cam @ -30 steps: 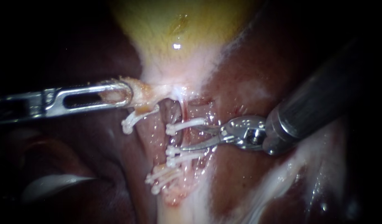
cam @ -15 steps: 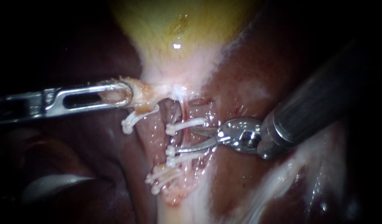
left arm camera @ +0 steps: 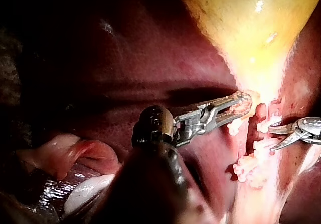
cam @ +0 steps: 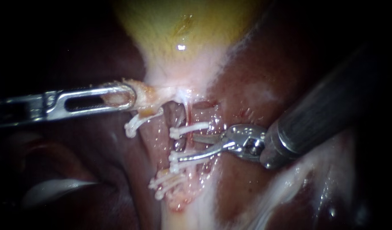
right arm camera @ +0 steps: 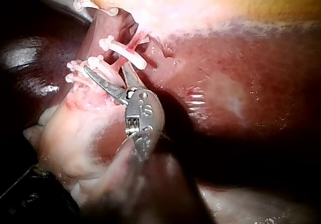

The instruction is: Go to the cutting position right tube

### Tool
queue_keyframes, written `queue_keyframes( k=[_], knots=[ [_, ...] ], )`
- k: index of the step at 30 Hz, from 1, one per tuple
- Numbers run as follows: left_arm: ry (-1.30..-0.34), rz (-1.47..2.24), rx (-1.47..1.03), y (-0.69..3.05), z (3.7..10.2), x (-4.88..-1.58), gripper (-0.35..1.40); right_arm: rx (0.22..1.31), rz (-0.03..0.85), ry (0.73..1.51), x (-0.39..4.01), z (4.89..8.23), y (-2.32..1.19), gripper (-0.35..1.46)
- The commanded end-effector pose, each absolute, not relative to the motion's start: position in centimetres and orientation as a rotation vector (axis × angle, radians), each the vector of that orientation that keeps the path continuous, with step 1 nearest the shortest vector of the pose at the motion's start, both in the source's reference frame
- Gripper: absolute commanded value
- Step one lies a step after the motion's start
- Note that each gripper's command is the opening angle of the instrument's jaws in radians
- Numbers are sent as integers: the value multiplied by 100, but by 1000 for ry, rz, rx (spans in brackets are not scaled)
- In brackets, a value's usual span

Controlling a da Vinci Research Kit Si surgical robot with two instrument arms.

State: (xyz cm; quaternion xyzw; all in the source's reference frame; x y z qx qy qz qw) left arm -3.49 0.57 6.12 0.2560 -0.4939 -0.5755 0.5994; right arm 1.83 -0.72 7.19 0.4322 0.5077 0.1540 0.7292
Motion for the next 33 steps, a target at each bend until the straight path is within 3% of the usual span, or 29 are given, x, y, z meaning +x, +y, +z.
queue_keyframes(
  k=[1,33],
  knots=[
    [-1145,-1334,593,57,612,-349,-35,955,339,1122,184,717,-72,143],
    [-1145,-1335,593,57,612,-350,-35,1004,353,1191,228,719,-73,143]
  ],
)
